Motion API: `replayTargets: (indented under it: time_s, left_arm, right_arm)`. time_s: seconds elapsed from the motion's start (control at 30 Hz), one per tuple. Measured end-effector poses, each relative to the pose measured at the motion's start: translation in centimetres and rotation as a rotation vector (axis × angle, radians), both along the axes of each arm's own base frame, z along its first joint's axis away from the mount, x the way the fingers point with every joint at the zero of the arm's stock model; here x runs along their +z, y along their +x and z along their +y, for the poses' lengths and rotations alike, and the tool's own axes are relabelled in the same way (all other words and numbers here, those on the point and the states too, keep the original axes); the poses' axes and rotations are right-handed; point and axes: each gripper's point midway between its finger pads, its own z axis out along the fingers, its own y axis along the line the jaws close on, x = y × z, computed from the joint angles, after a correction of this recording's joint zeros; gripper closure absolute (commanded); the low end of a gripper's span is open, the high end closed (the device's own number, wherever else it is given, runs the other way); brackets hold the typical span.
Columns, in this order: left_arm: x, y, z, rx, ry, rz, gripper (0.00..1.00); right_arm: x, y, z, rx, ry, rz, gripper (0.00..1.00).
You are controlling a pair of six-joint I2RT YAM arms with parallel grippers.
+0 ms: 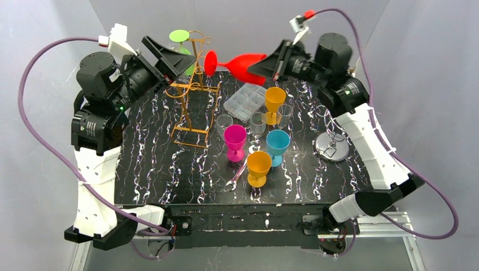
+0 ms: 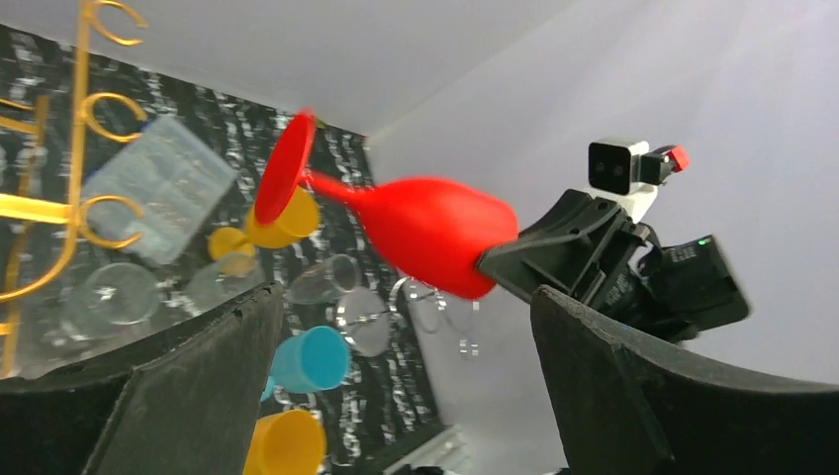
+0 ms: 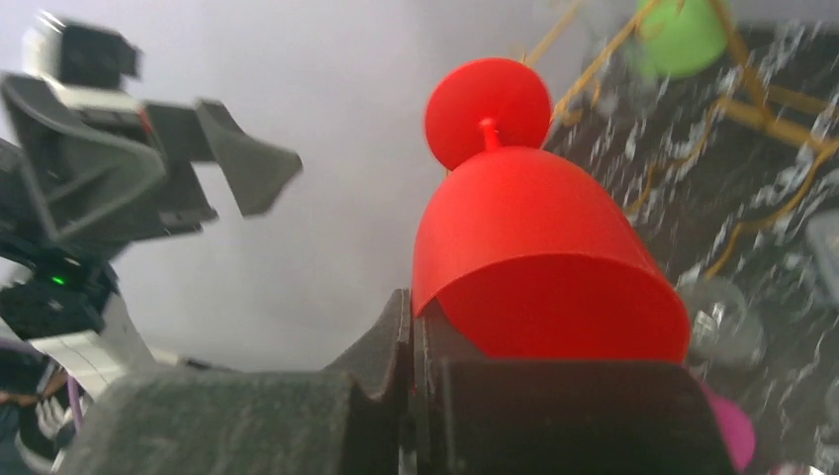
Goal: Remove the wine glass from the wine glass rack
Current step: Place the wine glass at the center of the board.
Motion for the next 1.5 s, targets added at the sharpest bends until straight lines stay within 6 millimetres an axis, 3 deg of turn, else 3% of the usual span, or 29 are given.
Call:
replayTargets:
  time_s: [0.2, 0.53, 0.73, 1.03, 1.17, 1.5]
  left_arm:
    - [-1.6, -1.0, 2.1, 0.073, 0.160, -0.003, 0.03]
    - [-3.8, -1.7, 4.3, 0.140, 0.310, 0.024, 0.02]
    - [-4.5, -2.0, 5.6, 0.184, 0.374, 0.035, 0.02]
    - [-4.9, -2.6, 7.8, 0.272, 0.453, 0.036, 0.02]
    - [-4.6, -3.2, 9.2, 0.332, 0.484, 0.021, 0.02]
    - [-1.6, -7.2, 12.5, 0.469, 0.514, -0.092, 0.02]
  right_arm:
    - [-7.5, -4.7, 4.0, 0.138, -0.302, 0.141, 0.99]
    - [-16.0, -11.3, 6.3, 0.258, -0.655, 0.211, 0.99]
    - [-20.8, -12.9, 8.8, 0.283, -0.815, 0.200, 0.99]
    - [-29.6, -13.1, 11.5, 0.270, -1.088, 0.194, 0.99]
    - [-31.3, -13.1, 12.2, 0.269, -1.144, 0.181, 0.99]
    - [-31.9, -12.7, 13.3, 0.254, -1.222, 0.130, 0.99]
